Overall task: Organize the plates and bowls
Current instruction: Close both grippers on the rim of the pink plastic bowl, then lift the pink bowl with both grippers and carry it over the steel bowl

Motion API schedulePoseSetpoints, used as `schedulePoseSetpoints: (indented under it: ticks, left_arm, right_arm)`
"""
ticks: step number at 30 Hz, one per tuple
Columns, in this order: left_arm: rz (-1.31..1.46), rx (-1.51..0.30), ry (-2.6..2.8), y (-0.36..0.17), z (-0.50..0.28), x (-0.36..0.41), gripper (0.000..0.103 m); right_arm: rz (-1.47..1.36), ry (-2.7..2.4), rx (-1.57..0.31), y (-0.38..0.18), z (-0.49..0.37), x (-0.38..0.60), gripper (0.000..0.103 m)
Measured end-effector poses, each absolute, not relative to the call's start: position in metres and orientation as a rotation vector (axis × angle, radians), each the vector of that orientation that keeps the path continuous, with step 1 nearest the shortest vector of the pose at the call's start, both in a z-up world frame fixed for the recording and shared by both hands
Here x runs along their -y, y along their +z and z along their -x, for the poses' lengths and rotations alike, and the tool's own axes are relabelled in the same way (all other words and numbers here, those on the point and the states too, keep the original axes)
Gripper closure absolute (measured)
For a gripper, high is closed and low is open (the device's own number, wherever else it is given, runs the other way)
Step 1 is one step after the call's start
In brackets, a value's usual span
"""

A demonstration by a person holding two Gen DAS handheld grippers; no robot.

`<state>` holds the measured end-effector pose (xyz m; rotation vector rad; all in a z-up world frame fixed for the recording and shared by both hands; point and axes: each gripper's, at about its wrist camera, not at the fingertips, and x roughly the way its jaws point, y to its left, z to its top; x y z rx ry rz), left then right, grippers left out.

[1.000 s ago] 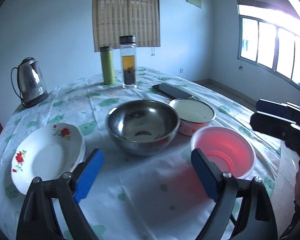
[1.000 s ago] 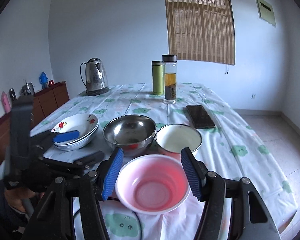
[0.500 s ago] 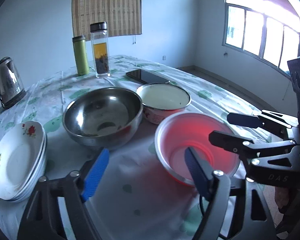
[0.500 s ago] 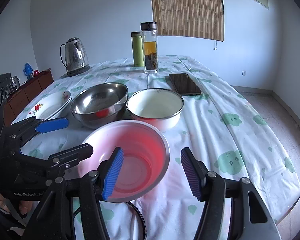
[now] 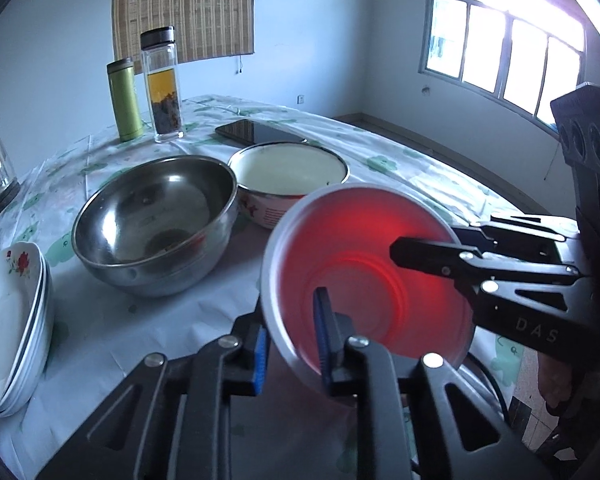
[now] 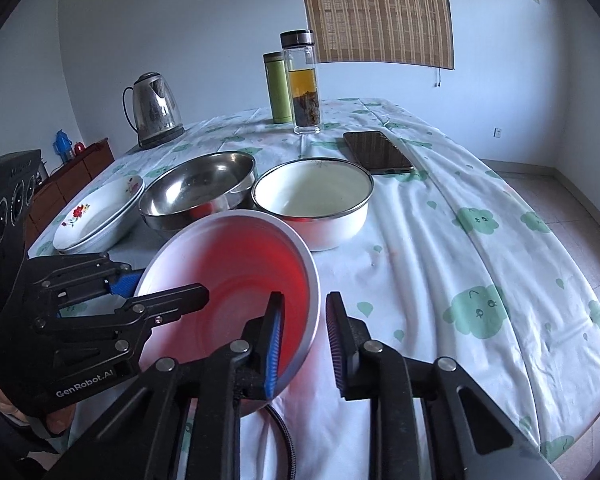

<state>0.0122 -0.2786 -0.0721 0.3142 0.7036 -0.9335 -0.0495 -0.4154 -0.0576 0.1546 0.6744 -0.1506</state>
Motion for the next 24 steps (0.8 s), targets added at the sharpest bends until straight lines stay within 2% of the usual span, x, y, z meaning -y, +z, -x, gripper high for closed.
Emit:
schedulePoseSetpoints:
  ticks: [9, 11, 16, 24]
  left_arm:
    - [-0.295, -0.712, -0.952, -0.071, -0.014, 0.278, 0.086]
    - [-0.292, -0.717, -0.951, -0.072, -0.015, 0.278, 0.086]
    - [-0.272, -0.734, -0.948, -0.074, -0.020, 0.276, 0.088]
    - [-0.259, -0.731, -0.966, -0.072, -0.018, 0.276, 0.088]
  right_arm:
    - [-0.190, -0.150, -0.679, -0.058, 0.049, 0.421, 0.083]
    - [-0.182, -0.153, -0.680, -0.057, 0.049, 0.420, 0.081]
    - [-0.190, -0.176, -0.669, -0.054, 0.052, 0.425, 0.065]
    - [-0.037, -0.256, -0.655, -0.051, 0.056, 0.413, 0.066]
